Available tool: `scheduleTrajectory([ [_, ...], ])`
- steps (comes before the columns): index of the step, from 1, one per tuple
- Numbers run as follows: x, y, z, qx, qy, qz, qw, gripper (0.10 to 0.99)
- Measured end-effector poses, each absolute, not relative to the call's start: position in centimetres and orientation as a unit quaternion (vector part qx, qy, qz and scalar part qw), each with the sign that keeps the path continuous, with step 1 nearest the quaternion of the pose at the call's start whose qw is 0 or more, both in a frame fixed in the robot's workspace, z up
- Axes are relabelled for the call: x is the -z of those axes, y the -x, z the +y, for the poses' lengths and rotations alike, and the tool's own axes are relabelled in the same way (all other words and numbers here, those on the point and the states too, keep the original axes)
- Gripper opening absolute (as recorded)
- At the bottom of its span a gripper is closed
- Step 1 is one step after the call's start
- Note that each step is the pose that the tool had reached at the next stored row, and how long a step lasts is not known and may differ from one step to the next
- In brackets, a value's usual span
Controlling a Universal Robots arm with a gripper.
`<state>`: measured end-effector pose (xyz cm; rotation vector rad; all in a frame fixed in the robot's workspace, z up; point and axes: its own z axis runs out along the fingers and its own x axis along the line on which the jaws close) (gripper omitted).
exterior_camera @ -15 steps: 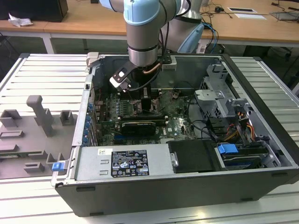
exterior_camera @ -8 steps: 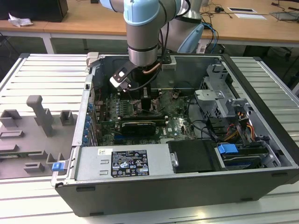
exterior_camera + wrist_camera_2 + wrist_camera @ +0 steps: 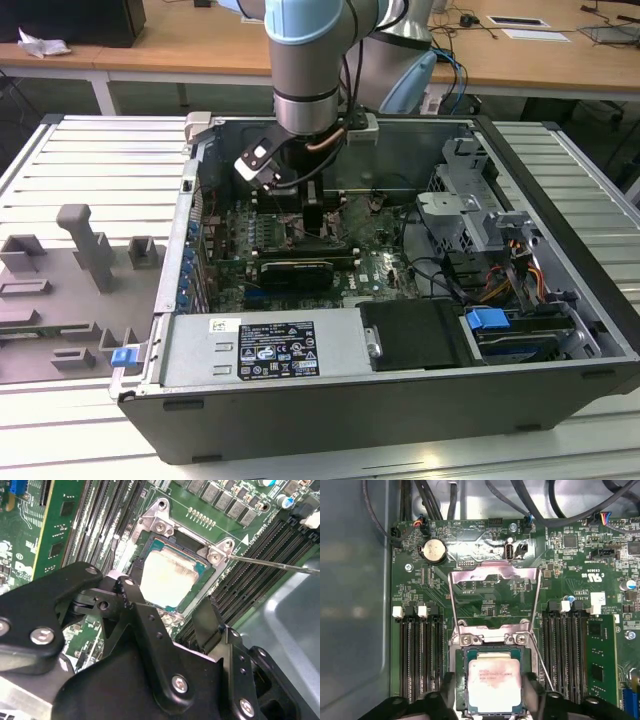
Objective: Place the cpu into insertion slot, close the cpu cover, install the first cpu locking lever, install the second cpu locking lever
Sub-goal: 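Place the cpu into insertion slot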
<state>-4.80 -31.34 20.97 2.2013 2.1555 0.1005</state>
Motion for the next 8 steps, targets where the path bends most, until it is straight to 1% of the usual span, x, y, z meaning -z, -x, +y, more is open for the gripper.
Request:
scheduleTrajectory([
  [4,-21.05,4.81,-31.48,-0.031,-0.714,0.699,0.031,0.396],
  [5,-21.05,4.81,-31.51,-0.031,-0.714,0.699,0.031,0.396],
  [6,-21.05,4.81,-31.52,-0.031,-0.714,0.699,0.032,0.337],
  [7,-21.06,4.80,-31.53,-0.030,-0.714,0.699,0.032,0.275],
  [8,-21.10,4.80,-31.53,-0.029,-0.714,0.699,0.033,0.157],
])
